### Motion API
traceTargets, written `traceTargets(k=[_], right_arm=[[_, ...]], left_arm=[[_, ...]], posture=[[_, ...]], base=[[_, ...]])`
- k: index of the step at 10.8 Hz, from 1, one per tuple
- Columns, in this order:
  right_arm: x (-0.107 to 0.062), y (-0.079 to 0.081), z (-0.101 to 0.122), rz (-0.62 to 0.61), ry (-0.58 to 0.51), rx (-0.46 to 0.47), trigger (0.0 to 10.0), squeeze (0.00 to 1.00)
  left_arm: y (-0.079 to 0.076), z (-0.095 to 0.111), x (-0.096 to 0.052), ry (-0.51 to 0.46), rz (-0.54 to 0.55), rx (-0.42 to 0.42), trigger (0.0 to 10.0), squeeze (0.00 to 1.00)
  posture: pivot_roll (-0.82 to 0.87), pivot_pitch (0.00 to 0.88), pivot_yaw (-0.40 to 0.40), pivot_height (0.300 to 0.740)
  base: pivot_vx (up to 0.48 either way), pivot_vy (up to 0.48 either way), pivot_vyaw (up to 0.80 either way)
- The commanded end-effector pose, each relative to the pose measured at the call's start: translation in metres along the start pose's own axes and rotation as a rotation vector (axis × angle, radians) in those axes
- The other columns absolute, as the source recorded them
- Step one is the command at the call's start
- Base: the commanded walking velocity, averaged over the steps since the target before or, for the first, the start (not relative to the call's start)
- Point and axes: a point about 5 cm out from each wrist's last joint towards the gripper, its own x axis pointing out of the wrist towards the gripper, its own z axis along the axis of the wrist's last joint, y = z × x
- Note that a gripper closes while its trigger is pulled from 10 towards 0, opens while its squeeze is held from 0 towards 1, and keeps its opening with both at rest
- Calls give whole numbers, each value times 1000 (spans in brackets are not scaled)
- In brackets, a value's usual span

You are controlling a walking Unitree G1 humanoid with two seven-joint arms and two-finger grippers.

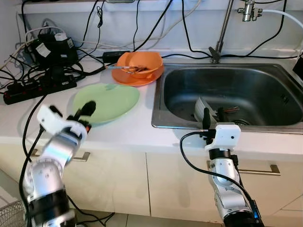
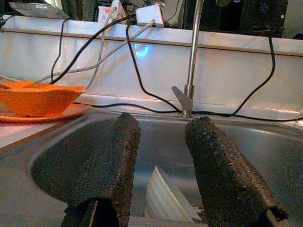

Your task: Kitchen organization

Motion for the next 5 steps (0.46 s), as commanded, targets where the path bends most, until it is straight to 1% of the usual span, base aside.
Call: traceTargets(k=[1,3,5], right_arm=[[3,3,-1,9,12,10,10000,0],[3,2,-2,10,12,9,10000,0],[4,4,-1,20,10,12,10000,0]], left_arm=[[-2,4,1,13,16,-1,10000,0],[-6,9,-1,7,16,-2,10000,0],[-1,12,-8,7,34,2,10000,0]], posture=[[67,0,96,740],[70,0,98,740],[76,0,95,740]], base=[[0,0,0],[0,0,0],[0,0,0]])
